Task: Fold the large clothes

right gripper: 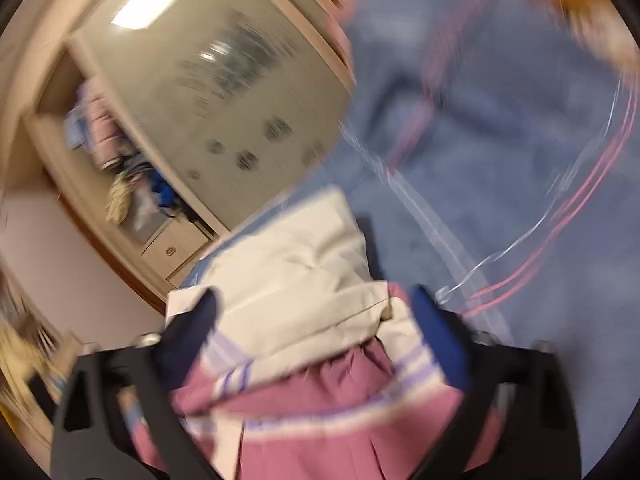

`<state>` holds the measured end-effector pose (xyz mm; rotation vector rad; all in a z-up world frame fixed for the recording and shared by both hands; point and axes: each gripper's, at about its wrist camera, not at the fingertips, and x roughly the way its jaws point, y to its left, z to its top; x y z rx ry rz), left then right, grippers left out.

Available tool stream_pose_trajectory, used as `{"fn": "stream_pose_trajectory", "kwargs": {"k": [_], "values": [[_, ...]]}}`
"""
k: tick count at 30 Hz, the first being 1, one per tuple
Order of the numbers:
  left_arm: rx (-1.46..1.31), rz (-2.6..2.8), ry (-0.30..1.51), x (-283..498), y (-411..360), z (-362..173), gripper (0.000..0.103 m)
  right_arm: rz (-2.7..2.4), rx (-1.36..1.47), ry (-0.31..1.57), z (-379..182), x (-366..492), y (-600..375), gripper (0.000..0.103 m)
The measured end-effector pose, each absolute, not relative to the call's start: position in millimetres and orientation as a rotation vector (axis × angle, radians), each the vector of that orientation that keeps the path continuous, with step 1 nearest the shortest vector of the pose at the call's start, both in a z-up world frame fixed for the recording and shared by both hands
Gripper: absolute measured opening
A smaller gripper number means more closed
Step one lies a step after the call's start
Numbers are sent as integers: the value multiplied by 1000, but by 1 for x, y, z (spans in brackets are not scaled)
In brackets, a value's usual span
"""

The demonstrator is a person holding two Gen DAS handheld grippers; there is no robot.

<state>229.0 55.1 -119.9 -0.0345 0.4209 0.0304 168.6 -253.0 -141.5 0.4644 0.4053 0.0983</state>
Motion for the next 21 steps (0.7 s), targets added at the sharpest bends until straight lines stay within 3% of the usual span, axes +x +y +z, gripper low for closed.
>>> {"fn": "stream_pose_trajectory", "kwargs": {"k": [3,7,11,15,21], "values": [[-48,29,405,136,55,-123,101,152,219,424,-129,86,-232,102],[47,24,460,57,48,-151,101,193,88,507,-155,24,-216,102],[480,-9,525,-1,17,-196,101,259,-58,696,-205,5,-199,102],[891,-14,568,-26,6,-237,101,284,-412,755,-241,-20,-160,102],[1100,-3,573,-23,5,-248,101,264,-747,729,-270,-28,-121,102]]}}
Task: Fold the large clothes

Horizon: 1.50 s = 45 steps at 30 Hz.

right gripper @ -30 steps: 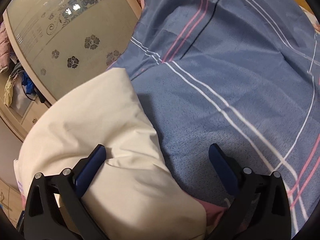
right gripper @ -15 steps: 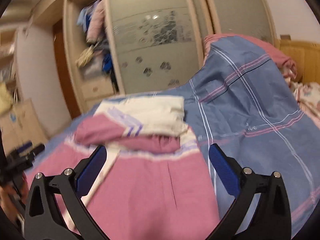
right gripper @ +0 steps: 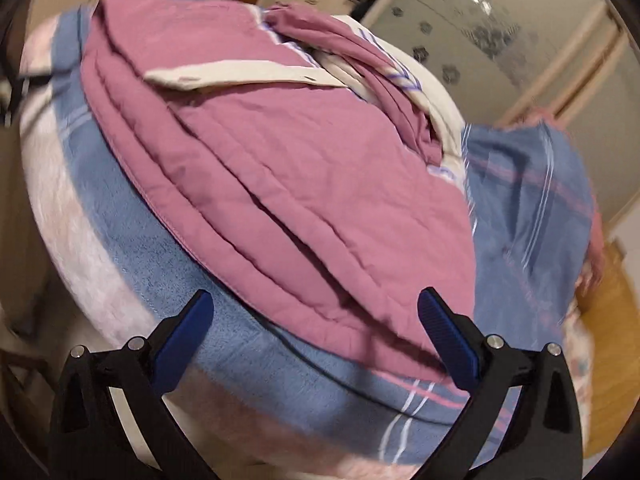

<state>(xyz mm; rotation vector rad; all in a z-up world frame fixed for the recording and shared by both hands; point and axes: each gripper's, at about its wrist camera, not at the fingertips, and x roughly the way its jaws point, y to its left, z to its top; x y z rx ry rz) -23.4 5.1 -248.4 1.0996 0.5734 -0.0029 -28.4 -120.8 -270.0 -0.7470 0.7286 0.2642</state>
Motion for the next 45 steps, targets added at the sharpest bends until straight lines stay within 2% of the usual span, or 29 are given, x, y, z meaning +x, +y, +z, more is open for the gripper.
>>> {"fn": "stream_pose_trajectory", "kwargs": {"k": [3,6,16,22,30,37,45], "values": [[1156,5,615,-7,0,-257,101,259,-865,727,-279,-26,-107,102],[1225,5,584,-1,-4,-269,101,284,-963,699,-278,-27,-102,102],[1005,-20,582,26,11,-247,101,89,-1038,598,-271,5,-97,102],[1039,18,563,36,3,-243,101,35,-1016,587,-267,20,-95,102],[1069,-192,630,-8,-2,-242,101,43,-926,612,-265,23,-106,102],[972,-176,684,28,0,-254,101,37,-913,613,-265,25,-106,102],[946,-20,568,55,-2,-254,101,39,-861,620,-266,29,-107,102]]}}
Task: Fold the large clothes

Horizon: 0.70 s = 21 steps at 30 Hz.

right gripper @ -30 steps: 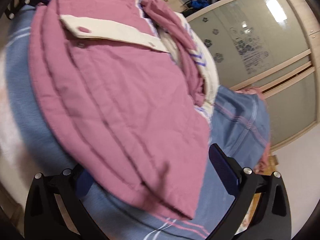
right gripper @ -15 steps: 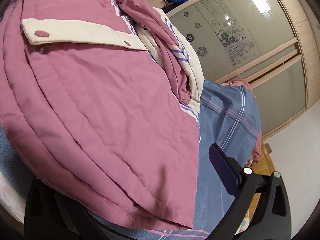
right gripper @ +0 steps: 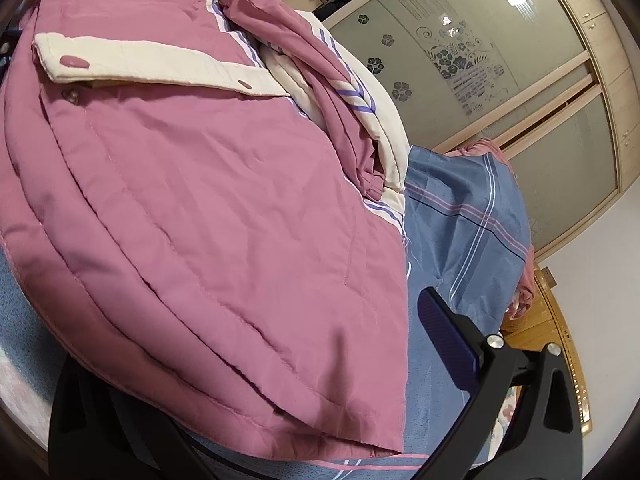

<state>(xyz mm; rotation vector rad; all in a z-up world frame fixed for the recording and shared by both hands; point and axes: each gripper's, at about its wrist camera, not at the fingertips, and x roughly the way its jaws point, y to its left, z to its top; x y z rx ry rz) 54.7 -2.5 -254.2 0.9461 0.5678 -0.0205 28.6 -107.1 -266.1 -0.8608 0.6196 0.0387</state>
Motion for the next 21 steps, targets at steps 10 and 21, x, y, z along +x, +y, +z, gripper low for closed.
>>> {"fn": "stream_pose_trajectory", "kwargs": {"k": [10,21], "values": [[946,-74,519,39,-9,-265,42,80,-974,631,-283,16,-83,17],[1018,-35,490,39,-15,-263,17,13,-978,586,-268,20,-80,6]]}}
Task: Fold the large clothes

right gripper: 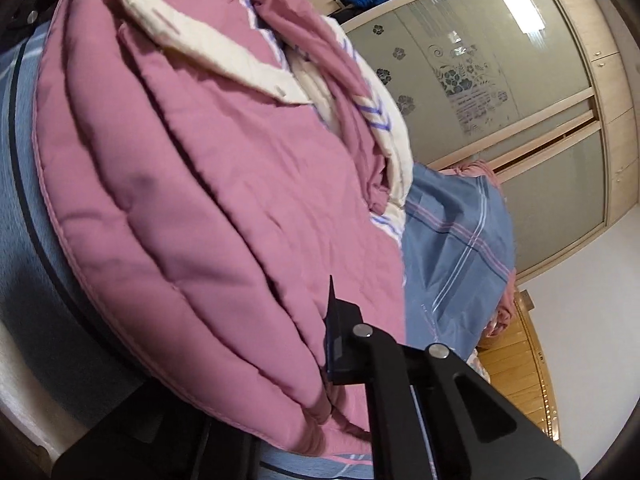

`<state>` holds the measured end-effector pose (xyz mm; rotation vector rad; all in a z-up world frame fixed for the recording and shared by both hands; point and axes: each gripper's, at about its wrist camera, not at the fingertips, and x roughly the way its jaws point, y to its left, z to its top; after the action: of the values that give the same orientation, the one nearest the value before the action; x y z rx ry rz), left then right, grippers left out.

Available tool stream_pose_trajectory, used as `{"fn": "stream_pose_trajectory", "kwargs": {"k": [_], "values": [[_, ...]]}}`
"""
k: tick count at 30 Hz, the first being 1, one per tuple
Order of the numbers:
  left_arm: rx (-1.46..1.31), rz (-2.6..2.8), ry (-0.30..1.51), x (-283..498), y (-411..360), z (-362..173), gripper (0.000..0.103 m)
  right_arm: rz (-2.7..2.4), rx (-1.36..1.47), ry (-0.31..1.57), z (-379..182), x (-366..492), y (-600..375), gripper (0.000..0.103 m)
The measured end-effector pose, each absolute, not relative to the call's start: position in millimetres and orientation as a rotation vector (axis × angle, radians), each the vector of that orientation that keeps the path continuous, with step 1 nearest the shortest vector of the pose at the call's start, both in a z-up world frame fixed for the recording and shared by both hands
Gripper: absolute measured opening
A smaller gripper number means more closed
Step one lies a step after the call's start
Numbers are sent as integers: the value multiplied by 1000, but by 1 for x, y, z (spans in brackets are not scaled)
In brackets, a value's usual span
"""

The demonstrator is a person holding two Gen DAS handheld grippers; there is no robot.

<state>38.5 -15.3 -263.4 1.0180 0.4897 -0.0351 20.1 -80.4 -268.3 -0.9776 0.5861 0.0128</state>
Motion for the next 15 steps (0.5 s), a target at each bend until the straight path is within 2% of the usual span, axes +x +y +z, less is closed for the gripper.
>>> {"fn": "stream_pose_trajectory", "kwargs": {"k": [8,15], "values": [[1031,-20,387,55,-16,-208,16,42,-952,509,-214,36,-93,6],[1089,-51,343,111,-15,-156,15,91,-996,474,-161,88,-99,6]]}}
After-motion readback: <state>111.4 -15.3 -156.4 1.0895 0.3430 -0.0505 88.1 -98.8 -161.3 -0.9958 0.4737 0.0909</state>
